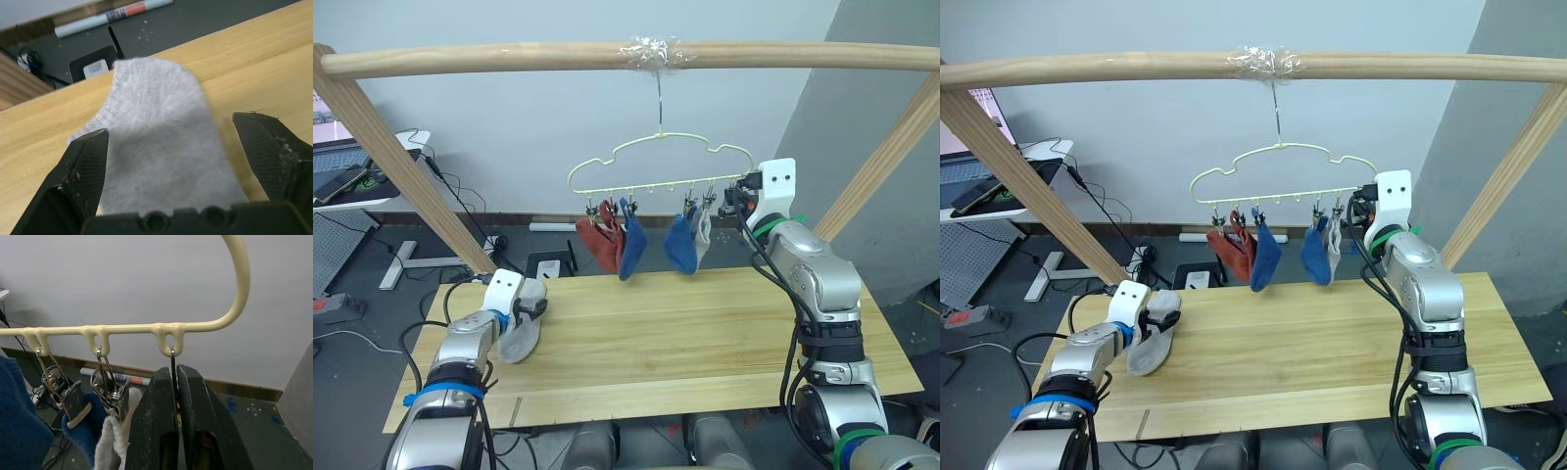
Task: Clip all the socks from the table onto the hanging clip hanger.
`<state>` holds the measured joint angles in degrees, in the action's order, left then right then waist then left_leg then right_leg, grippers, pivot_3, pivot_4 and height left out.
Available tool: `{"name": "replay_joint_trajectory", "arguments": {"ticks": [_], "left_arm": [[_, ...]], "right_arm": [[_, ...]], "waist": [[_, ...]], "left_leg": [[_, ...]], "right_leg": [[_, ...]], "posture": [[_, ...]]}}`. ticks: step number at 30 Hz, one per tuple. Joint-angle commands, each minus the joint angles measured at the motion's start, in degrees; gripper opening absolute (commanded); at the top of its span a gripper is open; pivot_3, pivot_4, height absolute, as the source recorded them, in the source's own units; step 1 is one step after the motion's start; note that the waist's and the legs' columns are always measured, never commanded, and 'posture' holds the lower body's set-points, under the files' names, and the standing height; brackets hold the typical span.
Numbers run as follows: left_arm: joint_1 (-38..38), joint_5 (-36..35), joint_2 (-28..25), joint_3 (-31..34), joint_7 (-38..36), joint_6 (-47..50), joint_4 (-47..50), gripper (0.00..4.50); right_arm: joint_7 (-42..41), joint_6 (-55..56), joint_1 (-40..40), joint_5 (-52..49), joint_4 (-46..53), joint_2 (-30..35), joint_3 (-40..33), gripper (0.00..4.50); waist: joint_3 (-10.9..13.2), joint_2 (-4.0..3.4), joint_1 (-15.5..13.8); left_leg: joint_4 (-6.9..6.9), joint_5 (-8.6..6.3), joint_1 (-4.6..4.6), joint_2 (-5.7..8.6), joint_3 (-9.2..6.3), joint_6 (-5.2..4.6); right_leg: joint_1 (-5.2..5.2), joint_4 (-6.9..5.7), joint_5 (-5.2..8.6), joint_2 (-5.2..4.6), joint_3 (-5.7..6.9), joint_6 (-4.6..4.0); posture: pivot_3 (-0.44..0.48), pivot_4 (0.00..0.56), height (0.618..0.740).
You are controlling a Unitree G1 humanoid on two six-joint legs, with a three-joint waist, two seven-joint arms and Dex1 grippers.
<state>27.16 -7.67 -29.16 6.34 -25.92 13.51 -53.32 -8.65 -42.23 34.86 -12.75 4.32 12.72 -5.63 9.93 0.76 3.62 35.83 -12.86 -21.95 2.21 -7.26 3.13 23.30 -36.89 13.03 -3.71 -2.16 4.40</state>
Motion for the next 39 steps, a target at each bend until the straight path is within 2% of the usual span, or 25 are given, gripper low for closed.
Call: {"name": "replay_joint_trajectory", "arguments": {"ticks": [1,4,15,18,19,25,28,30,32,35,39], "left_arm": [[1.0,-0.9,-0.7,1.6,-2.1,1.5,-2.1,4.50],[0.1,-0.8,0.0,1.3,-4.2,1.7,-1.1,3.93],[-0.9,-1.4,2.3,1.7,-5.4,1.9,2.3,1.04],[-1.3,-4.5,4.4,2.8,-8.1,4.1,7.7,0.18],[-1.8,-5.7,5.2,2.8,-9.2,5.9,10.3,0.03],[-6.4,-12.4,9.5,2.0,-13.2,15.2,29.0,0.03],[-9.2,-19.9,13.2,1.3,-14.6,22.9,42.8,0.03],[-11.2,-24.0,14.4,-1.2,-16.1,28.3,51.3,0.03],[-12.6,-25.2,14.7,-4.9,-16.9,30.7,57.3,0.03],[-12.5,-23.7,17.0,-9.5,-15.3,29.6,60.8,0.03],[-9.7,-23.8,22.1,-11.9,-12.8,28.9,59.5,0.03]], "right_arm": [[1.1,-0.9,-0.5,0.2,0.8,0.6,-1.5,0.02],[1.5,-1.2,-0.4,-0.2,0.7,0.3,-2.3,0.00],[1.8,-0.9,0.8,-1.0,-0.6,0.4,-3.6,0.00],[1.5,-1.3,1.4,-1.4,-0.7,0.9,-3.9,0.00],[1.5,-1.6,1.7,-1.7,-0.8,1.1,-4.3,0.00],[1.1,-4.7,4.2,-3.5,-1.0,2.7,-5.9,0.00],[0.5,-8.5,5.7,-4.9,0.0,3.9,-6.3,0.00],[0.3,-11.6,6.7,-6.1,0.7,4.6,-6.9,0.00],[0.3,-15.3,7.7,-7.8,1.4,4.9,-8.2,0.00],[0.8,-22.1,9.9,-10.8,2.9,5.2,-11.0,0.00],[3.0,-30.3,13.2,-14.1,4.2,3.8,-15.9,0.00]], "waist": [[0.0,0.00,0.0],[0.0,0.00,0.0],[0.0,0.01,-0.3],[0.0,0.01,-0.4],[0.0,0.01,-0.4],[0.0,0.03,-0.3],[0.0,0.03,-0.4],[0.0,0.04,-0.3],[0.0,0.04,-0.3],[0.0,0.03,-0.3],[0.0,0.03,-0.2]], "left_leg": [[-0.01,0.00,0.00,0.00,-0.02,0.00],[-0.01,0.00,0.01,0.00,-0.01,0.00],[0.01,0.00,0.03,0.01,-0.03,0.00],[0.02,0.00,0.01,0.02,-0.04,0.00],[0.02,0.00,0.00,0.03,-0.03,0.00],[-0.03,0.00,-0.06,0.01,-0.05,0.00],[-0.01,0.00,-0.09,0.02,-0.04,0.00],[-0.01,0.00,-0.10,0.05,-0.01,0.00],[-0.01,0.00,-0.10,0.05,0.01,0.00],[-0.01,0.00,-0.09,0.04,0.01,0.00],[0.08,0.00,-0.10,0.04,0.06,0.00]], "right_leg": [[0.00,0.00,0.00,0.00,0.02,0.00],[0.00,-0.02,0.00,0.00,0.00,0.00],[-0.03,-0.03,0.00,-0.02,0.01,0.00],[-0.03,-0.02,-0.01,-0.04,0.02,0.00],[-0.03,-0.01,-0.01,-0.04,0.02,0.00],[0.01,0.01,0.00,-0.05,0.03,-0.01],[0.02,0.03,0.00,-0.07,0.01,-0.01],[0.01,0.06,0.00,-0.11,0.00,-0.01],[0.01,0.06,0.00,-0.11,-0.02,-0.01],[0.01,0.05,0.01,-0.09,-0.01,-0.02],[0.01,0.05,0.01,-0.08,-0.03,-0.03]], "posture": [[-0.102,0.142,0.740],[-0.106,0.142,0.740],[-0.108,0.140,0.740],[-0.106,0.141,0.740],[-0.104,0.141,0.740],[-0.101,0.139,0.740],[-0.104,0.135,0.740],[-0.105,0.136,0.740],[-0.111,0.131,0.740],[-0.133,0.131,0.740],[-0.150,0.133,0.740]]}}
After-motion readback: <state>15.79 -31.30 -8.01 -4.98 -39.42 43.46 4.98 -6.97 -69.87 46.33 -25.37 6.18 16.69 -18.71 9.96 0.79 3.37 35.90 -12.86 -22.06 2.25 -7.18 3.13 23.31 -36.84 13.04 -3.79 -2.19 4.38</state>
